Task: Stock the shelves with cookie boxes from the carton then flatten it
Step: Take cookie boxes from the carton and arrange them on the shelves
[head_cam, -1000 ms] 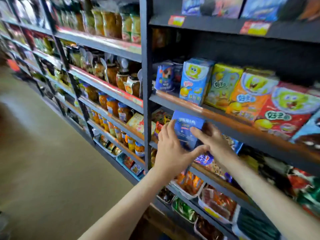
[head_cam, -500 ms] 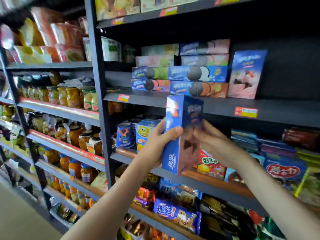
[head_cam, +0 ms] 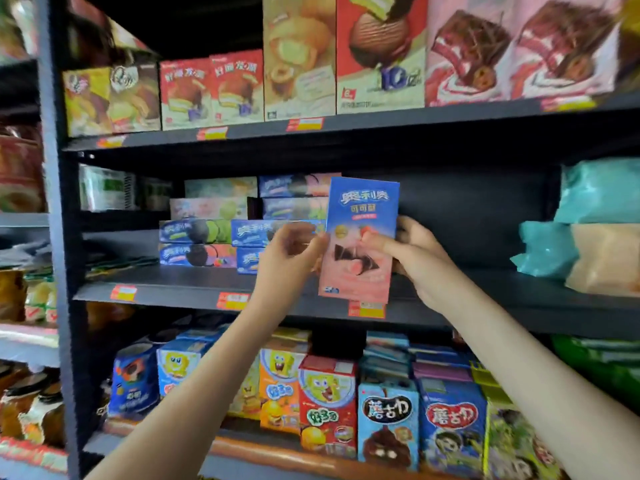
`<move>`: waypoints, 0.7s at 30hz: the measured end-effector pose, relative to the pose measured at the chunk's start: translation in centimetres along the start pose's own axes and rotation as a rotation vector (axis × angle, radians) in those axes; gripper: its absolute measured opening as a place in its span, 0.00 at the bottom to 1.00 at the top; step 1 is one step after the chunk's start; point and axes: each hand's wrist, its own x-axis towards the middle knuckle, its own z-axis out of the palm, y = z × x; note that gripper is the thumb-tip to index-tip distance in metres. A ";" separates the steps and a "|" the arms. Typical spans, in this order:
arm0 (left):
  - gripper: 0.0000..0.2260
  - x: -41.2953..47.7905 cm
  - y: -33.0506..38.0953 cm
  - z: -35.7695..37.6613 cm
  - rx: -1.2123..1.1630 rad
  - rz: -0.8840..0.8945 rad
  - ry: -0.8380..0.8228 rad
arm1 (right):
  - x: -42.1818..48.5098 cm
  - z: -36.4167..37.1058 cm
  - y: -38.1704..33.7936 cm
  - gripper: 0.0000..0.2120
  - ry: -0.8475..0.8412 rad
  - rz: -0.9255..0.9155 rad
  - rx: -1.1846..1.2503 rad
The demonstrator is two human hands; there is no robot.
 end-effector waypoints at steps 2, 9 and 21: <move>0.06 1.7 0.3 1.8 0.196 0.011 0.036 | 1.8 -0.6 0.0 0.21 0.118 -0.023 -0.041; 0.06 4.1 -0.9 5.7 0.591 -0.052 -0.225 | 4.9 -1.7 2.4 0.24 0.160 0.012 -0.443; 0.09 5.5 -3.4 6.5 0.644 -0.056 -0.243 | 7.2 -2.1 5.3 0.29 0.068 0.129 -0.812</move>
